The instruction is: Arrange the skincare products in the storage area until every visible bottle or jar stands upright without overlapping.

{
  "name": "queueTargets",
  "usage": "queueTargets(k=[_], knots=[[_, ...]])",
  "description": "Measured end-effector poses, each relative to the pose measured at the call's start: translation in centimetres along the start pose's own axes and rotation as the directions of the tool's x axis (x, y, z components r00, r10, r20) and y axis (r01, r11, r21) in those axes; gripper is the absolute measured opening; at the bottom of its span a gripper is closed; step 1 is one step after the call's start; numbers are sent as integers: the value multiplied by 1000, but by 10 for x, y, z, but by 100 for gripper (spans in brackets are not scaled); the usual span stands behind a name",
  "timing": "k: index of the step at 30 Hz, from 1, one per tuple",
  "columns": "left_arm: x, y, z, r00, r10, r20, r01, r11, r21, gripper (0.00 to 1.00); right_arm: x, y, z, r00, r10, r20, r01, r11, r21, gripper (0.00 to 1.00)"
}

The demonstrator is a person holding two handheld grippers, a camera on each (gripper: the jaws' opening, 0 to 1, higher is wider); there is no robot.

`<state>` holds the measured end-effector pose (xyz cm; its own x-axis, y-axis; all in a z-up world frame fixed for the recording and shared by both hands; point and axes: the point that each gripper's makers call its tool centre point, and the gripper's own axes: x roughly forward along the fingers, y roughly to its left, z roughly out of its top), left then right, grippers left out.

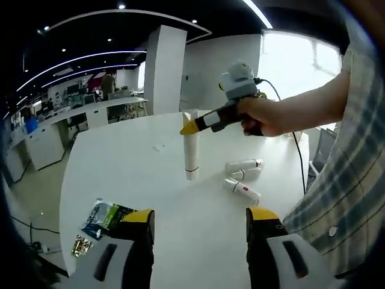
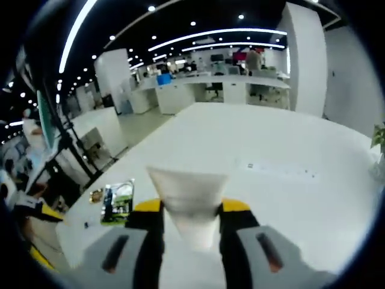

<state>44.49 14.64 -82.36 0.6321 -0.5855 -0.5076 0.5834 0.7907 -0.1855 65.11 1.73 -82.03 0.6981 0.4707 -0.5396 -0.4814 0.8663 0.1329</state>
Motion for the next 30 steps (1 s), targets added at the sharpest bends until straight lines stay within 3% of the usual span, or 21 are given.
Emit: queueTargets(k=[17,30], knots=[[-16,23,-9,998,63,-1,-63,996,-64,63,30,-43,0,993,-118,-9,118,991,57,33],[-19,31,-13,995,99,7,-98,989,-113,63,29,-54,4,981,-194,27,193,981,29,33]])
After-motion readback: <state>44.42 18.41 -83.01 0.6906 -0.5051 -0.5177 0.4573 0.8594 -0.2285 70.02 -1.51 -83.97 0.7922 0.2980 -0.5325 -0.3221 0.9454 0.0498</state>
